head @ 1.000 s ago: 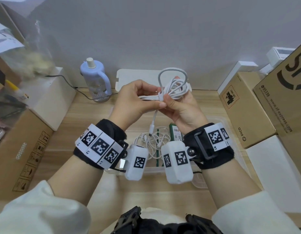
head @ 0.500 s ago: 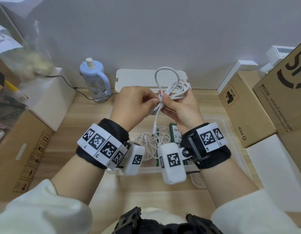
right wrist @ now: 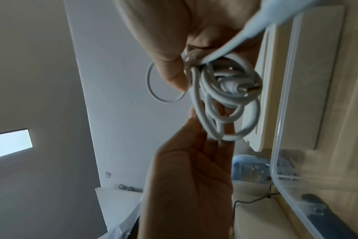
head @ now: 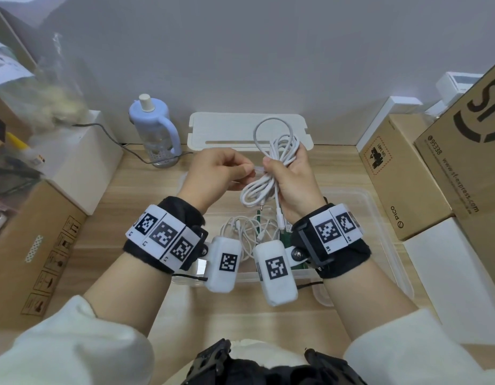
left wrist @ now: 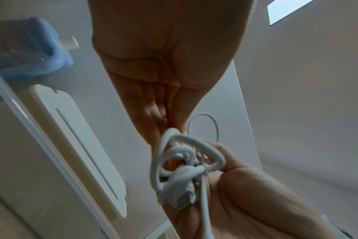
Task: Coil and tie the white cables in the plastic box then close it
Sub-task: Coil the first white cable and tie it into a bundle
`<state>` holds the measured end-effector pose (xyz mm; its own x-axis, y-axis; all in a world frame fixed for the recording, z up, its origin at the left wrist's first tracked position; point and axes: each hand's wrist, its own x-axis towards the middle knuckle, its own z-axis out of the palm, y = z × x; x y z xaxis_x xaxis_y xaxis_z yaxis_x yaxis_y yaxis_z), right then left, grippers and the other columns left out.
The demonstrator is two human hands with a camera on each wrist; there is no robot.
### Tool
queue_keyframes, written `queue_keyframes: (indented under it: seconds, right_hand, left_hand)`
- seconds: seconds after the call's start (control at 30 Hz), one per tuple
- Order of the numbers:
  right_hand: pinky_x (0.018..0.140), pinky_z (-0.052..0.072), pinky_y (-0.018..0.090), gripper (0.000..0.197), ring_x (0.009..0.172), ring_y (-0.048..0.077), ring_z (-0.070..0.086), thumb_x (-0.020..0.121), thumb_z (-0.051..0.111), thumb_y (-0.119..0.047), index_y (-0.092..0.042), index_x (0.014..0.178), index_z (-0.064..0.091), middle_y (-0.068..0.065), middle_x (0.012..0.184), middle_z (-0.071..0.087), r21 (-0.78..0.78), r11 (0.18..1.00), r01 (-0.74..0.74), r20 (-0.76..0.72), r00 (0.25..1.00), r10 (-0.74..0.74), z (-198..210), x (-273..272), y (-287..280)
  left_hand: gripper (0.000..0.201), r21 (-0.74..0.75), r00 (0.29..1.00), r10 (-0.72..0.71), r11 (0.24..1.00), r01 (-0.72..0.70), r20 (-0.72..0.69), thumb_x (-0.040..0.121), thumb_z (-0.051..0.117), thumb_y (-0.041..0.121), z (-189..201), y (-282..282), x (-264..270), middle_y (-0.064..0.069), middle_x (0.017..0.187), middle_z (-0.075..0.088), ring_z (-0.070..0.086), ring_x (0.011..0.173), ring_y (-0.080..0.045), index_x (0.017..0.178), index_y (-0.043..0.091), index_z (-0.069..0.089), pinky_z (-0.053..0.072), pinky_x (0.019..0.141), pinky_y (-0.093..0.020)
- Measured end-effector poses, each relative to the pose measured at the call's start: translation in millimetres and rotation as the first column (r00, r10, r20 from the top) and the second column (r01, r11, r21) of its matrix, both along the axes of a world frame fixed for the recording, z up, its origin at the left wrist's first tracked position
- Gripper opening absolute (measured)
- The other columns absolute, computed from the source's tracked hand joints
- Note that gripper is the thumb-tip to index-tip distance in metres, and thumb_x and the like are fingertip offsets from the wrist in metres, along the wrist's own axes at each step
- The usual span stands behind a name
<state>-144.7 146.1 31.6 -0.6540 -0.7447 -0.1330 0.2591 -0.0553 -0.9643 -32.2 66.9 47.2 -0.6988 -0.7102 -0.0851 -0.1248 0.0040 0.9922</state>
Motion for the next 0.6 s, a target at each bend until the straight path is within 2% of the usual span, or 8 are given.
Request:
queue_keyframes:
  seconds: [0.1,0.23,0.33,0.4,0.47,0.53,0.6]
  right_hand:
    - [0.055,0.054,0.033,0.052,0.059,0.014,0.059,0.087,0.047,0.006,-0.012,0.132,0.027,0.001,0.091,0.051,0.01,1.0,-0.014,-0.009,1.0,0.014,-0.9,0.0,-0.4]
    - [0.058,0.053,0.036,0.053,0.058,0.013,0.059,0.087,0.048,0.005,-0.013,0.132,0.027,0.001,0.092,0.051,0.057,0.998,-0.032,-0.056,0.998,0.035,-4.7,-2.9,0.8]
    - [0.053,0.051,0.033,0.044,0.051,0.01,0.058,0.087,0.052,0.002,-0.013,0.124,0.034,0.002,0.085,0.052,0.138,0.988,-0.061,-0.041,0.997,0.068,-11.5,-6.6,3.6]
    - [0.053,0.05,0.031,0.037,0.055,0.013,0.057,0.085,0.056,0.0,-0.014,0.116,0.04,0.003,0.082,0.053,0.211,0.971,-0.112,-0.012,0.993,0.117,-17.4,-10.9,6.0]
    - [0.053,0.051,0.032,0.028,0.057,0.017,0.055,0.084,0.057,0.003,-0.017,0.101,0.045,0.006,0.078,0.053,0.277,0.943,-0.186,0.06,0.982,0.177,-24.1,-14.9,6.9]
    - [0.057,0.05,0.035,0.027,0.055,0.019,0.054,0.082,0.056,0.007,-0.016,0.092,0.046,0.008,0.075,0.052,0.333,0.907,-0.258,0.141,0.965,0.223,-33.0,-16.4,3.7]
    - [0.058,0.052,0.033,0.026,0.054,0.019,0.055,0.081,0.055,0.01,-0.013,0.09,0.047,0.009,0.073,0.053,0.391,0.862,-0.321,0.195,0.945,0.263,-42.3,-14.4,-4.8]
  left_hand:
    - [0.018,0.033,1.0,0.012,0.999,-0.012,0.0,0.085,0.057,-0.004,-3.4,-2.1,-0.9,-0.009,0.071,0.063,0.064,0.058,-0.008,0.071,0.007,0.062,0.052,0.056,-0.019]
    - [0.018,0.021,0.999,0.024,0.999,-0.024,0.031,0.086,0.056,-0.004,-9.2,-2.5,-2.5,-0.007,0.068,0.062,0.06,0.054,-0.006,0.071,0.006,0.061,0.051,0.055,-0.017]
    - [0.015,0.041,0.995,-0.028,0.999,0.024,0.097,0.087,0.059,0.003,-17.7,-3.2,-1.2,-0.004,0.07,0.063,0.061,0.057,-0.005,0.074,0.009,0.063,0.054,0.06,-0.019]
    - [0.009,0.053,0.981,-0.076,0.996,0.068,0.177,0.086,0.062,0.01,-24.0,-8.0,3.7,-0.001,0.074,0.065,0.064,0.065,-0.007,0.078,0.014,0.064,0.053,0.067,-0.023]
    - [0.005,0.026,0.981,-0.013,1.0,0.008,0.196,0.085,0.064,0.014,-27.9,-16.3,11.6,0.0,0.086,0.066,0.062,0.078,-0.009,0.089,0.016,0.064,0.049,0.077,-0.025]
    - [0.025,-0.031,0.969,0.142,0.99,-0.139,0.201,0.083,0.066,0.015,-33.5,-26.8,21.6,0.001,0.107,0.061,0.056,0.099,-0.01,0.109,0.017,0.062,0.043,0.091,-0.026]
    - [0.043,-0.03,0.926,0.288,0.957,-0.289,0.243,0.084,0.065,0.013,-38.8,-36.5,33.0,0.004,0.12,0.048,0.045,0.111,-0.01,0.126,0.017,0.053,0.038,0.095,-0.028]
